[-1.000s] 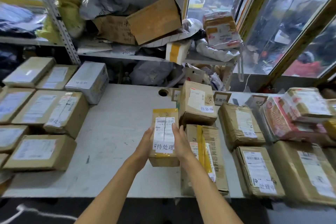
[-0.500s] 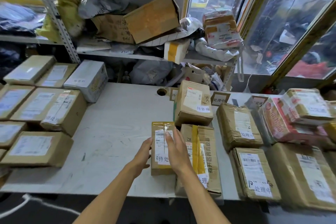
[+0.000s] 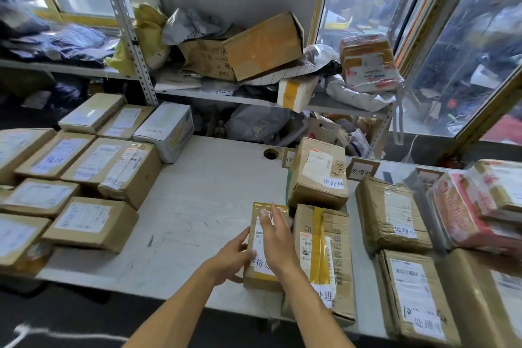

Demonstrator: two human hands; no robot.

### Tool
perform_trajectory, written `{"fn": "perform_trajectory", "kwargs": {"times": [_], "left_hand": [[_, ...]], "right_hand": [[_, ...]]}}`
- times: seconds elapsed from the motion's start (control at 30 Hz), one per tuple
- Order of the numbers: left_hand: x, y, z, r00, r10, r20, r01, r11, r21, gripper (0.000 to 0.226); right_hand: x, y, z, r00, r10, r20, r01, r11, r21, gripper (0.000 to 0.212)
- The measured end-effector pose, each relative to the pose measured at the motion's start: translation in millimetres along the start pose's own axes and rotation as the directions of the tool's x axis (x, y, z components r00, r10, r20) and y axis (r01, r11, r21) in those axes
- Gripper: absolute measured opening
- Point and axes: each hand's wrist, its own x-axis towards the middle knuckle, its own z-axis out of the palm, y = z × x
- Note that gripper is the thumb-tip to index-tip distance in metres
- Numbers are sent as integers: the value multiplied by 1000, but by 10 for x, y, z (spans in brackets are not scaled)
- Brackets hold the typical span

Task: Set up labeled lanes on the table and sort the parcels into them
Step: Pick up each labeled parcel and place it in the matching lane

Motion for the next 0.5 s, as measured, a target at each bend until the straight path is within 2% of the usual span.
{"fn": "perform_trajectory", "kwargs": {"times": [0.1, 0.2, 0.37, 0.5], "left_hand": [[-6, -6, -2, 999, -7, 32, 6, 999, 46, 68], [14, -25, 52, 1000, -13, 8, 12, 997, 75, 67], [33, -78, 45, 999, -40, -12, 40, 999, 22, 63], [-85, -169, -163, 990, -5, -138, 10, 999, 32, 64]], "right_hand": [[-36, -38, -11, 1000, -4, 7, 4, 1000, 2, 59], [-39, -37, -39, 1000, -9, 1, 9, 1000, -6, 59], [8, -12, -21, 999, -34, 5, 35, 998, -44, 59], [132, -113, 189, 997, -74, 5, 74, 979, -189, 64]]}}
